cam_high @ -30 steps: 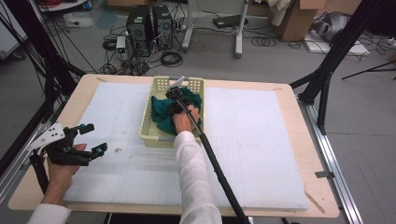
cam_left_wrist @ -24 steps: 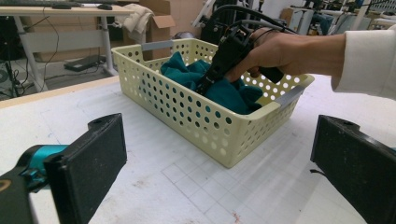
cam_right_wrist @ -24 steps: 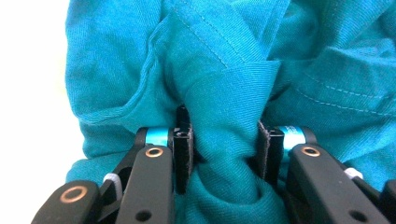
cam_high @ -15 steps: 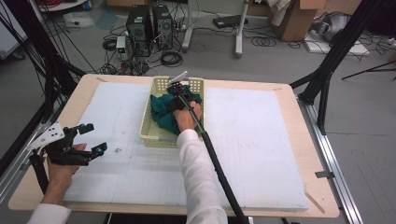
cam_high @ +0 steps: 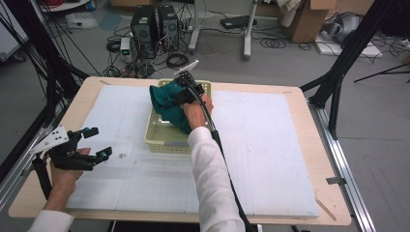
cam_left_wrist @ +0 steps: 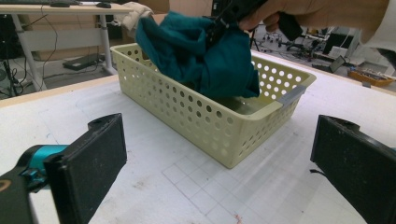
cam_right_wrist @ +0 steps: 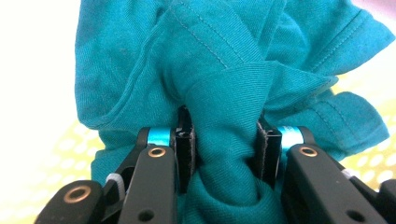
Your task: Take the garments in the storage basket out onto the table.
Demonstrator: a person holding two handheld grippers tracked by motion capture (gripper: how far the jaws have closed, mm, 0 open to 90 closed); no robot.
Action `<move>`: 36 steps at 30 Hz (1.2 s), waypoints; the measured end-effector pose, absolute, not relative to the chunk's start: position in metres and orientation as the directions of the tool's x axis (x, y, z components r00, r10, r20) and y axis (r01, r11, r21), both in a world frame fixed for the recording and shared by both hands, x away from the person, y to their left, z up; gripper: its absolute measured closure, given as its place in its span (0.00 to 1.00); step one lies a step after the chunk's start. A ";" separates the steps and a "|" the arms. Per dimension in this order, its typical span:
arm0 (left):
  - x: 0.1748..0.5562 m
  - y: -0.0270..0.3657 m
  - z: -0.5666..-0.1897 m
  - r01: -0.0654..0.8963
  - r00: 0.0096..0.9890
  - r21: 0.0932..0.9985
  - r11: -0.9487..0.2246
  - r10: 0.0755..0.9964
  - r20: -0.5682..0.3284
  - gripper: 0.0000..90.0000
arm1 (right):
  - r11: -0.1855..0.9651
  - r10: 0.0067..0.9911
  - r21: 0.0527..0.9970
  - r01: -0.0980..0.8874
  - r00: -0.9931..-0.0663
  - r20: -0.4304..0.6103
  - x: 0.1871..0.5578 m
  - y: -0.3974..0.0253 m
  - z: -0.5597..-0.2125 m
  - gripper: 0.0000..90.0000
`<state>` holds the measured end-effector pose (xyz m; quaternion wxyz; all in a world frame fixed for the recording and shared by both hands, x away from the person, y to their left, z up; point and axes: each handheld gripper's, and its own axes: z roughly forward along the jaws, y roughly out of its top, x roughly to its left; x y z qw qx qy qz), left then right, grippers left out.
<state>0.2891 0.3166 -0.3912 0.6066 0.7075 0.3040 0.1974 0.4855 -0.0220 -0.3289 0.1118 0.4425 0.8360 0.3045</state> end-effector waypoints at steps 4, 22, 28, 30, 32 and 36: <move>0.289 0.316 -0.391 0.190 0.738 0.978 -0.084 0.669 -0.086 0.04 | 0.440 0.794 0.626 0.643 -0.605 0.063 0.483 -0.020 -0.315 0.76; 0.289 0.316 -0.392 0.193 0.736 0.977 -0.089 0.671 -0.085 0.04 | 0.404 0.805 0.702 0.586 -0.593 0.032 0.472 -0.047 -0.257 0.77; 0.289 0.316 -0.392 0.195 0.733 0.977 -0.087 0.674 -0.086 0.04 | 0.403 0.805 0.720 0.565 -0.593 0.014 0.466 -0.059 -0.239 0.76; 0.289 0.316 -0.392 0.194 0.731 0.977 -0.087 0.677 -0.085 0.04 | 0.394 0.809 0.729 0.560 -0.588 0.015 0.465 -0.064 -0.234 0.77; 0.289 0.316 -0.392 0.194 0.731 0.977 -0.088 0.677 -0.084 0.04 | 0.388 0.811 0.735 0.556 -0.584 0.013 0.464 -0.071 -0.230 0.76; 0.289 0.316 -0.392 0.196 0.731 0.977 -0.087 0.677 -0.086 0.04 | 0.372 0.818 0.744 0.555 -0.574 0.020 0.462 -0.085 -0.222 0.76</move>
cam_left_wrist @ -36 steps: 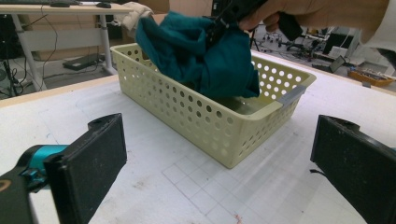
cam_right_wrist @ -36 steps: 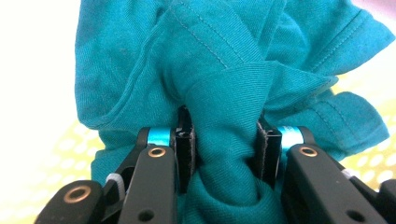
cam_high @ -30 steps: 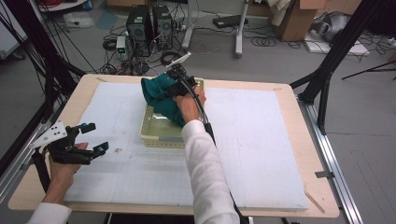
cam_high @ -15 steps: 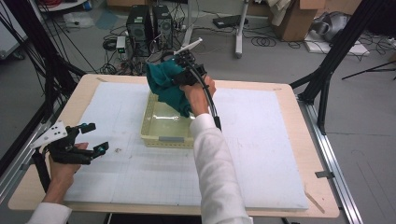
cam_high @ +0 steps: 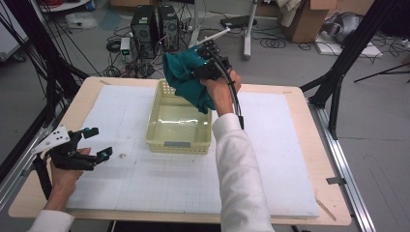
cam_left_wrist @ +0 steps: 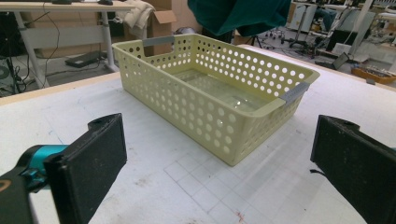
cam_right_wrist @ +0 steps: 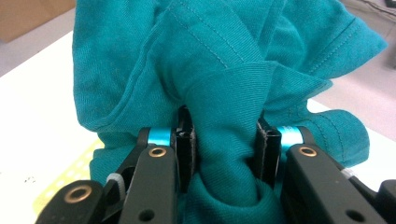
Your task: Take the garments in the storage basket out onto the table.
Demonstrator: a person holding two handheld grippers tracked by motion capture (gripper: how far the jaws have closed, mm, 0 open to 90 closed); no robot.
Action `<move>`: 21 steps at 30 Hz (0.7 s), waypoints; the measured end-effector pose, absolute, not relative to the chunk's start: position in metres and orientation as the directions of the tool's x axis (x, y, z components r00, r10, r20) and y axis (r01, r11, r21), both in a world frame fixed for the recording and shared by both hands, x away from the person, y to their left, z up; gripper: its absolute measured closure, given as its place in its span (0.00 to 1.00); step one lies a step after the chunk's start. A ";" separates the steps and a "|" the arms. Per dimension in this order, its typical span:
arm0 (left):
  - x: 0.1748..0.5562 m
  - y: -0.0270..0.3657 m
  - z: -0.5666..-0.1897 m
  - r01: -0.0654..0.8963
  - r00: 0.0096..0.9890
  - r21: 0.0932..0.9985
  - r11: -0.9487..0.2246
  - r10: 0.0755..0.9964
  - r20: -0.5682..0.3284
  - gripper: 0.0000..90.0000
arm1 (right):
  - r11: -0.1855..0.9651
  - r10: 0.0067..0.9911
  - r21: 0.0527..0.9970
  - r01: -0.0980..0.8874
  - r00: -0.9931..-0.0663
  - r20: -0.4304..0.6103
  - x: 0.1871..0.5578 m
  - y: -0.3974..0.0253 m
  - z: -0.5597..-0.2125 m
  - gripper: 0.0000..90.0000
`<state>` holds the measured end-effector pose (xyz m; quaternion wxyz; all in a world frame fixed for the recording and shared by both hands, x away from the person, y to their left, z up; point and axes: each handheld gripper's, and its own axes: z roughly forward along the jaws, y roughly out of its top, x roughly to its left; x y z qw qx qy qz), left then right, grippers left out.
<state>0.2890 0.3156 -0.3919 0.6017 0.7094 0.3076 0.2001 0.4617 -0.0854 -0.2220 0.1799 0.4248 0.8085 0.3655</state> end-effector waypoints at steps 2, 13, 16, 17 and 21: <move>0.289 0.316 -0.392 0.196 0.730 0.977 -0.087 0.678 -0.086 0.04 | 0.366 0.821 0.749 0.552 -0.571 0.020 0.461 -0.094 -0.219 0.76; 0.289 0.315 -0.392 0.197 0.723 0.976 -0.097 0.686 -0.077 0.04 | 0.349 0.817 0.773 0.530 -0.576 0.026 0.453 -0.137 -0.210 0.76; 0.289 0.315 -0.392 0.198 0.721 0.975 -0.101 0.689 -0.075 0.04 | 0.350 0.818 0.776 0.524 -0.575 0.019 0.452 -0.149 -0.210 0.76; 0.289 0.315 -0.392 0.198 0.721 0.975 -0.101 0.689 -0.075 0.04 | 0.350 0.821 0.775 0.526 -0.571 0.017 0.451 -0.153 -0.211 0.76; 0.289 0.315 -0.392 0.198 0.718 0.975 -0.102 0.692 -0.074 0.04 | 0.335 0.827 0.780 0.529 -0.561 0.025 0.449 -0.168 -0.214 0.76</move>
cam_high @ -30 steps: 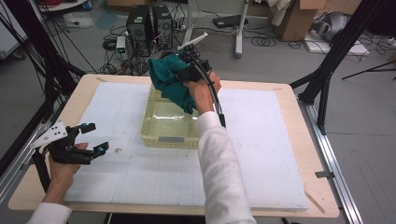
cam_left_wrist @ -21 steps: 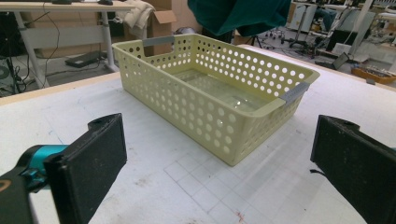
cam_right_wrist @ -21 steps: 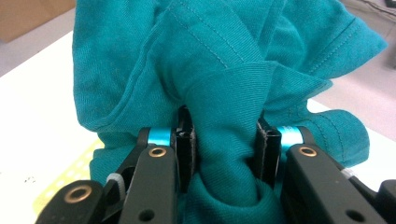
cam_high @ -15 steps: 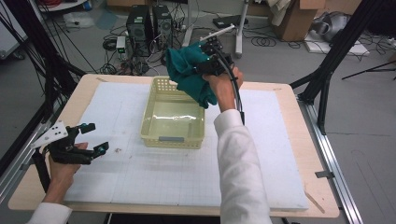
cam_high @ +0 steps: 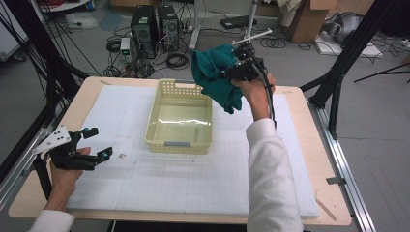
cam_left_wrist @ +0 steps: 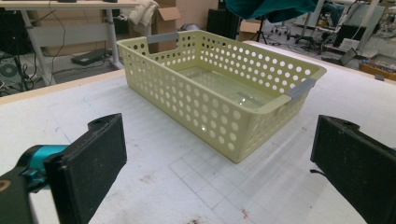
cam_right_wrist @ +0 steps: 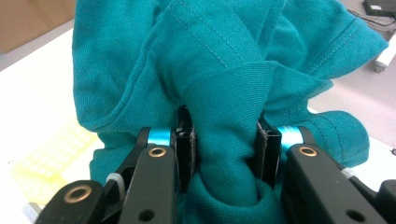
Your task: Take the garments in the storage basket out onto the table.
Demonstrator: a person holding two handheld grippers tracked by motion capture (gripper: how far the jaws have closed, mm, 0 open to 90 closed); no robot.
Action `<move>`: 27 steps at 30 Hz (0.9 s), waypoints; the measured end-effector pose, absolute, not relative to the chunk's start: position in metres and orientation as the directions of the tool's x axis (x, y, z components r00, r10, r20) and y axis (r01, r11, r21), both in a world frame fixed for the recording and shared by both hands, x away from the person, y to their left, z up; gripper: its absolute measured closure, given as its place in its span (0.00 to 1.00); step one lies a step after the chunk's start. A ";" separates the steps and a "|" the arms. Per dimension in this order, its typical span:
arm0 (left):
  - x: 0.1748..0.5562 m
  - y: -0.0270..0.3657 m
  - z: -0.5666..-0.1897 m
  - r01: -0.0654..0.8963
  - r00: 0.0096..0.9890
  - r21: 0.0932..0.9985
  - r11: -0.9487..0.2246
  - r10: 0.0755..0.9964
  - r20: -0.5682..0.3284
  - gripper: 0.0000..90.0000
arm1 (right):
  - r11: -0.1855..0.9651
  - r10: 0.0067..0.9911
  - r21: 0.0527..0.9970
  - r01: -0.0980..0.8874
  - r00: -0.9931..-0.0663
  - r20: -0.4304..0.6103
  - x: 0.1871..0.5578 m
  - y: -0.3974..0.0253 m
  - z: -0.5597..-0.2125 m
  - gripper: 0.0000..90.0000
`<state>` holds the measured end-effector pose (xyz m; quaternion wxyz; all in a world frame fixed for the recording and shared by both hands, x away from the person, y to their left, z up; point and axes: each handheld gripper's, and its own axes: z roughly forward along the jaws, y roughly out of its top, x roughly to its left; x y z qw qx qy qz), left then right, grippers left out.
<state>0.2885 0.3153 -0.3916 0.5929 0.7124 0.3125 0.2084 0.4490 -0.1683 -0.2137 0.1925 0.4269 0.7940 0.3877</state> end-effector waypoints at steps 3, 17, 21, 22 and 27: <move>0.289 0.317 -0.391 0.197 0.717 0.975 -0.099 0.693 -0.075 0.04 | 0.326 0.831 0.784 0.528 -0.556 0.028 0.447 -0.180 -0.216 0.76; 0.289 0.316 -0.392 0.202 0.713 0.974 -0.105 0.697 -0.072 0.04 | 0.270 0.858 0.786 0.557 -0.509 0.066 0.444 -0.234 -0.245 0.76; 0.289 0.316 -0.392 0.202 0.715 0.974 -0.105 0.695 -0.074 0.04 | 0.245 0.866 0.784 0.570 -0.492 0.086 0.443 -0.246 -0.261 0.76; 0.289 0.316 -0.392 0.202 0.715 0.974 -0.105 0.695 -0.073 0.04 | 0.240 0.869 0.781 0.577 -0.486 0.092 0.444 -0.249 -0.265 0.76; 0.290 0.314 -0.392 0.203 0.718 0.973 -0.110 0.692 -0.071 0.04 | 0.226 0.878 0.771 0.595 -0.467 0.104 0.444 -0.257 -0.279 0.76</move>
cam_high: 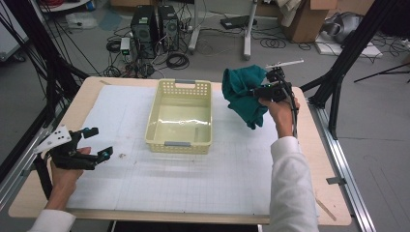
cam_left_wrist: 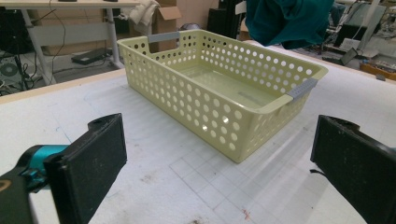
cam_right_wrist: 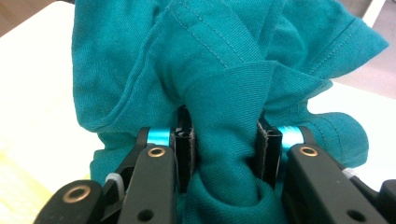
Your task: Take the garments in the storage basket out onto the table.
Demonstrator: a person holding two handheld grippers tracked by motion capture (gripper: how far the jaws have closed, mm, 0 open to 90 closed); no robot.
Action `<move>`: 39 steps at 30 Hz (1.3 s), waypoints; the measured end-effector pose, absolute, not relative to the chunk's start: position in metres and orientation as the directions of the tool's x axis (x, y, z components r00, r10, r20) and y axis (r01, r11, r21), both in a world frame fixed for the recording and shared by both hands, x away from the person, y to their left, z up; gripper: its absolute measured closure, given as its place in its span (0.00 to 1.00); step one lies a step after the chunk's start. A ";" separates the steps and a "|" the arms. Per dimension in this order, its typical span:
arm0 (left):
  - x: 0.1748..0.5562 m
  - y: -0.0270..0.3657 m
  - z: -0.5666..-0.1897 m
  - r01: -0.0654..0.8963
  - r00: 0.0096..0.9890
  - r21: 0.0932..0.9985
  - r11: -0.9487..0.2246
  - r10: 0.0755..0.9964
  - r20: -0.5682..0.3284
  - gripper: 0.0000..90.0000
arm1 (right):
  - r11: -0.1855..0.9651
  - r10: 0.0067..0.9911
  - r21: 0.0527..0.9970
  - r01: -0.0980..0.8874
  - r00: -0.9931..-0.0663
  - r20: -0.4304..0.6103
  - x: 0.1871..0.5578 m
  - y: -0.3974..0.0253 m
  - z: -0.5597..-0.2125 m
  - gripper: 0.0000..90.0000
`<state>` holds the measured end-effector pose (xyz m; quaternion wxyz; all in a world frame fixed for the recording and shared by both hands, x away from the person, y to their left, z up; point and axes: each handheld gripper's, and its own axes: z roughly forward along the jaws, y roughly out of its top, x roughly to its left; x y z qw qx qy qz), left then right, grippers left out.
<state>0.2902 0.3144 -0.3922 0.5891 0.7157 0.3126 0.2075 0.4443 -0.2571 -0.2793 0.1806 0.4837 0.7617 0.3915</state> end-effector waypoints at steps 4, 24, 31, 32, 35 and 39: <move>0.290 0.314 -0.392 0.202 0.719 0.973 -0.110 0.691 -0.071 0.04 | 0.222 0.886 0.767 0.602 -0.452 0.098 0.445 -0.262 -0.288 0.76; 0.289 0.312 -0.391 0.200 0.726 0.974 -0.109 0.684 -0.073 0.04 | 0.158 0.909 0.735 0.659 -0.388 0.153 0.451 -0.278 -0.350 0.75; 0.288 0.314 -0.391 0.197 0.723 0.975 -0.102 0.687 -0.074 0.04 | 0.160 0.910 0.718 0.677 -0.382 0.158 0.454 -0.276 -0.365 0.74; 0.288 0.314 -0.391 0.197 0.723 0.975 -0.102 0.687 -0.074 0.04 | 0.162 0.914 0.716 0.679 -0.377 0.151 0.454 -0.276 -0.365 0.74; 0.288 0.315 -0.391 0.197 0.722 0.975 -0.099 0.688 -0.076 0.04 | 0.157 0.916 0.706 0.691 -0.369 0.157 0.456 -0.278 -0.368 0.74; 0.288 0.314 -0.391 0.196 0.722 0.976 -0.098 0.688 -0.076 0.04 | 0.170 0.923 0.691 0.702 -0.359 0.137 0.456 -0.278 -0.373 0.74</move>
